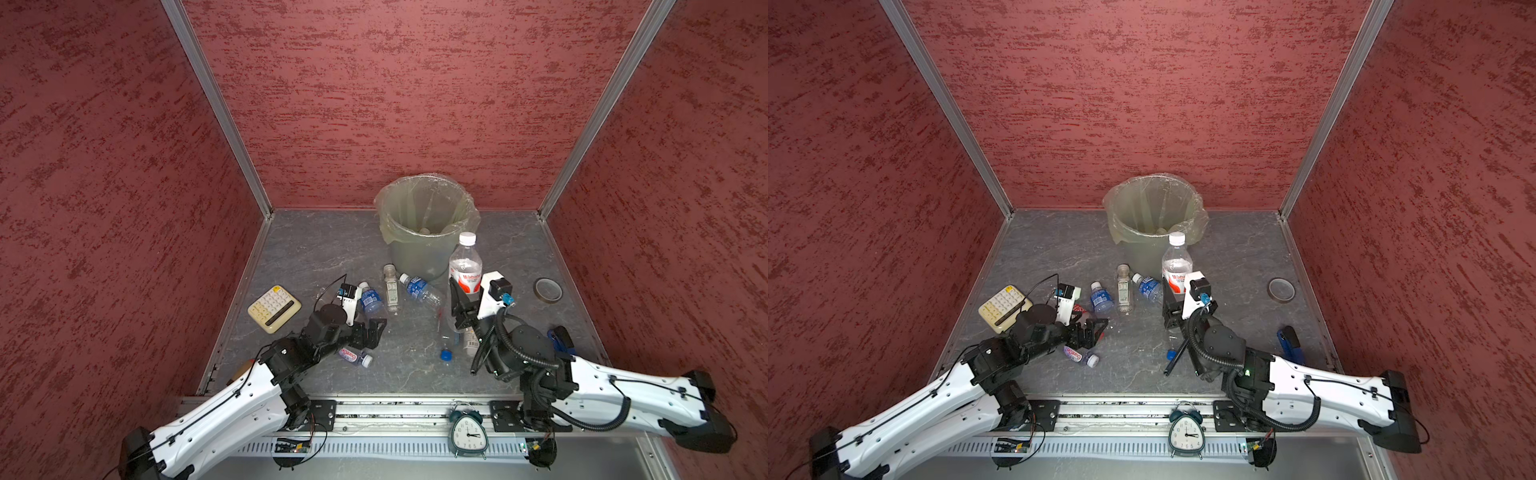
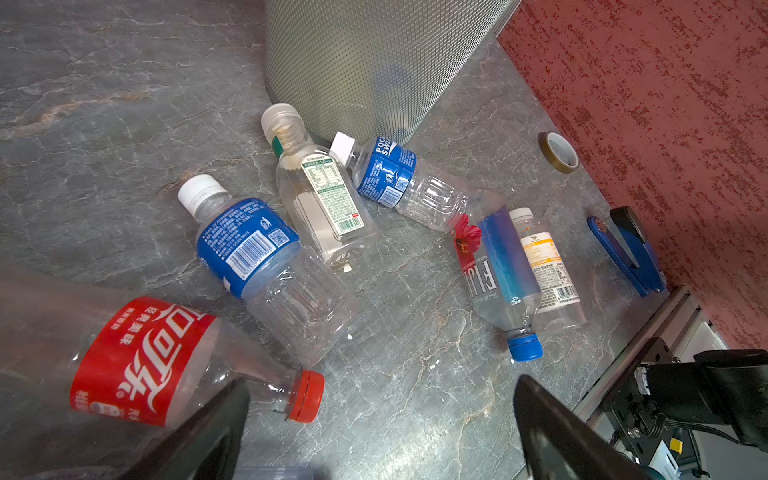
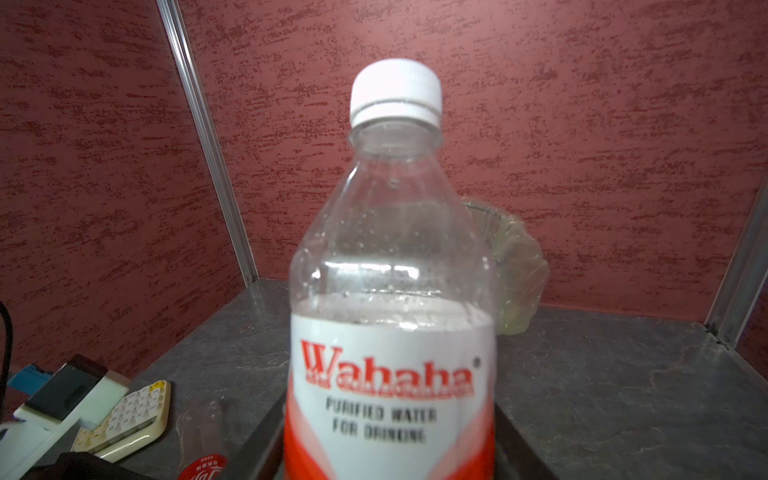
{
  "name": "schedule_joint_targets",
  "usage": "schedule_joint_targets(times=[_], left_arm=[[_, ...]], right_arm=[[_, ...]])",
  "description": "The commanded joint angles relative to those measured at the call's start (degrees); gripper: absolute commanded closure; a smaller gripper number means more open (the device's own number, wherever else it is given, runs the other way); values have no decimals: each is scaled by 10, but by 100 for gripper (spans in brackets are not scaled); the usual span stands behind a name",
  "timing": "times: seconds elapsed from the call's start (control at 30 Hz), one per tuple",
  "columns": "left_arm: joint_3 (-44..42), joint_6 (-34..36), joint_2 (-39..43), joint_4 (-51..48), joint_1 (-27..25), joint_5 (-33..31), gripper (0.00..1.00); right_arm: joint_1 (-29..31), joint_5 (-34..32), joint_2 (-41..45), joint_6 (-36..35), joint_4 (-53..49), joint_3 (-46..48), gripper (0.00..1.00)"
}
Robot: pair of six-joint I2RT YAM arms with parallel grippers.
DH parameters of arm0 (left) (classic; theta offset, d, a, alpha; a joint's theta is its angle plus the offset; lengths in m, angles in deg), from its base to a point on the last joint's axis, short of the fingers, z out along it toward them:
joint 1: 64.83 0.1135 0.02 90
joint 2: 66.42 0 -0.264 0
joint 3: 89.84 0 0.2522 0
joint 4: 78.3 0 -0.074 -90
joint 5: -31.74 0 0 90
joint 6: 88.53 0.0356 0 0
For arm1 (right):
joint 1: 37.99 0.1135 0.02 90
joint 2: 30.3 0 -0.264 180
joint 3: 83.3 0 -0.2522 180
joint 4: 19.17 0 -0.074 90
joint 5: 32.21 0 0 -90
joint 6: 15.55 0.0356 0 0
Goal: Throw the plastic bottles in the bin
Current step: 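Lift the Wahaha bottle with the right gripper and carry it over the bin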
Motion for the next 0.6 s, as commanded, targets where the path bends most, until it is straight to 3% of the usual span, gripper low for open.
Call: schedule_joint_targets(times=[0.0, 0.23, 0.3, 0.33, 0.37, 0.43, 0.57], left_arm=[[-11, 12, -1, 20, -1, -1, 1], [-28, 0, 19, 31, 1, 2, 1], [-31, -4, 27, 31, 2, 0, 1], [-30, -5, 30, 28, 2, 0, 1], [-26, -6, 32, 22, 1, -1, 1], [-21, -6, 40, 9, 0, -5, 1], [-21, -11, 63, -12, 0, -18, 1]], right_arm=[[-53, 13, -49, -43, 31, -94, 45], [-299, 243, -284, 45, -110, -411, 42], [-345, 286, -373, 61, -143, -513, 22], [-358, 291, -419, 62, -170, -567, 8], [-368, 279, -455, 60, -195, -616, 1], [-388, 281, -491, 69, -229, -667, 1], [-405, 290, -475, 61, -207, -655, 1]])
